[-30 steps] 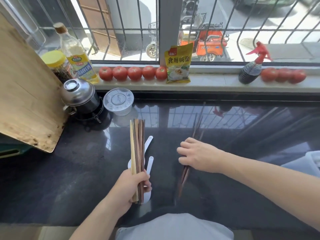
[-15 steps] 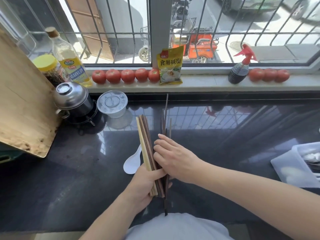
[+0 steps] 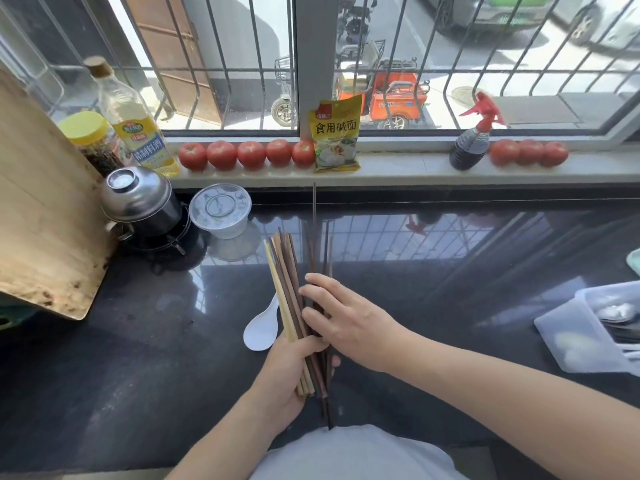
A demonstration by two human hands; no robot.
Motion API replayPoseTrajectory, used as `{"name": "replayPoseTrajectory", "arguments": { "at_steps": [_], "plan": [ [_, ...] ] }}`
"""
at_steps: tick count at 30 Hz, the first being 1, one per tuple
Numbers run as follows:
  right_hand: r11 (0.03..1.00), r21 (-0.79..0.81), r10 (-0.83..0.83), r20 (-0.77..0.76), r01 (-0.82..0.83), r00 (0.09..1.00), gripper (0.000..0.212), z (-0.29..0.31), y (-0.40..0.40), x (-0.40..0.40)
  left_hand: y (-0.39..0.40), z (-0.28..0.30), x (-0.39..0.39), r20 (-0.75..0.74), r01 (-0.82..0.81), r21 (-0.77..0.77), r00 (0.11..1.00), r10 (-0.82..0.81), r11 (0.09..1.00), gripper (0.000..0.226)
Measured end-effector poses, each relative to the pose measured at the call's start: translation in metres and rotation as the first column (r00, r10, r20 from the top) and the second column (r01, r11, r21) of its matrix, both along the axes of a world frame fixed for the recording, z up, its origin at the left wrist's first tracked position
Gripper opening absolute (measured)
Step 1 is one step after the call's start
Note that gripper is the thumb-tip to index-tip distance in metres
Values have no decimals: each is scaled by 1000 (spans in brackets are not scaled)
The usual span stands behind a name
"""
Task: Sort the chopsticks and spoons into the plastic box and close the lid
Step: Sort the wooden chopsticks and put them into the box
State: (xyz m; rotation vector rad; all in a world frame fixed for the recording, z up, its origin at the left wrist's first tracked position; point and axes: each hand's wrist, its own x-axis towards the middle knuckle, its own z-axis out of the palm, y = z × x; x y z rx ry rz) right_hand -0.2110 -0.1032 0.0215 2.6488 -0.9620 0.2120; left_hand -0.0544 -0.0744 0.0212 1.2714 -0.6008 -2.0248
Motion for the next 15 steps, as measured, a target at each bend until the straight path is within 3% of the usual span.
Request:
{"name": "replayPoseTrajectory", "arguments": {
  "at_steps": [5, 8, 9, 11, 12, 13, 15],
  "plan": [
    [996, 55, 64, 176, -75, 982, 23, 0, 6, -11, 0, -1, 1, -31, -41, 85, 999, 44, 996, 32],
    [980, 195, -109, 404, 31, 908, 31, -2, -5, -15, 0, -4, 1, -33, -34, 148, 999, 39, 988, 25],
    [953, 270, -263, 512, 138, 818, 32, 5, -12, -12, 0, -5, 1, -28, -25, 161, 999, 30, 987, 21],
    [756, 578, -649, 602, 307, 465, 50, 30, -32, -4, 1, -5, -1, -14, -5, 170, 1000, 7, 986, 17],
    [602, 751, -796, 536, 271, 282, 68, 41, -46, -1, 1, -4, -2, -7, 12, 162, 1000, -11, 987, 17],
    [456, 873, -888, 433, 173, 154, 83, 50, -59, -1, 1, -4, -4, 2, 31, 149, 999, -32, 988, 16],
    [267, 963, -962, 268, -24, 51, 99, 53, -83, -3, 2, -2, -6, 22, 68, 123, 997, -72, 990, 22]
  ]
}}
